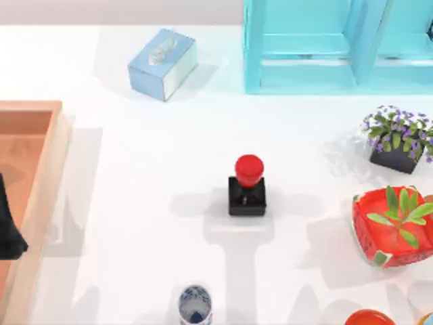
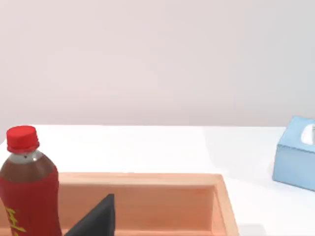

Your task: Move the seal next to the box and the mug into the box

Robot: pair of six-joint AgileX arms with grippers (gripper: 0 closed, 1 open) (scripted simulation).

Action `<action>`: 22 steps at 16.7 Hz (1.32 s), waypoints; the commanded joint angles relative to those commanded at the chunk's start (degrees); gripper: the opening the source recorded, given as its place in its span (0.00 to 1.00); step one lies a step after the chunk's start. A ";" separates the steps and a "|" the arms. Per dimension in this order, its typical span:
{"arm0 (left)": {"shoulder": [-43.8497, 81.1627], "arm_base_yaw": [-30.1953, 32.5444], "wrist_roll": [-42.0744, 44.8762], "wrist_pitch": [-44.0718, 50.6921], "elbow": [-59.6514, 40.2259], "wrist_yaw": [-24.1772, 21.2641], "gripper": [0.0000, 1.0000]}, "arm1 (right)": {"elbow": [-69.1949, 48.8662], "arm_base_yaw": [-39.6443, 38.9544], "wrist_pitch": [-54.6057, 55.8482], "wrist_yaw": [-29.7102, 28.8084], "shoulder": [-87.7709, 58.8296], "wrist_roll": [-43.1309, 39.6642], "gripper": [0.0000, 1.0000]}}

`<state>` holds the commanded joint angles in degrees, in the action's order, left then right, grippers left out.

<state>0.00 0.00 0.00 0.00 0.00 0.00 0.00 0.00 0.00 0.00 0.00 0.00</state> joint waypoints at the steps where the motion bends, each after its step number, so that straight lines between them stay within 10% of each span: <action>1: 0.00 0.00 0.00 0.00 0.00 0.00 1.00 | 0.00 0.00 0.00 0.00 0.00 0.00 1.00; 9: 15.35 4.43 -4.70 9.72 -14.95 0.13 1.00 | 0.00 0.00 0.00 0.00 0.00 0.00 1.00; 22: 85.12 25.63 -25.68 54.16 -83.55 0.21 1.00 | 0.00 0.00 0.00 0.00 0.00 0.00 1.00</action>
<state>85.12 25.63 -25.68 54.16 -83.55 0.21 0.00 0.00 0.00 0.00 0.00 0.00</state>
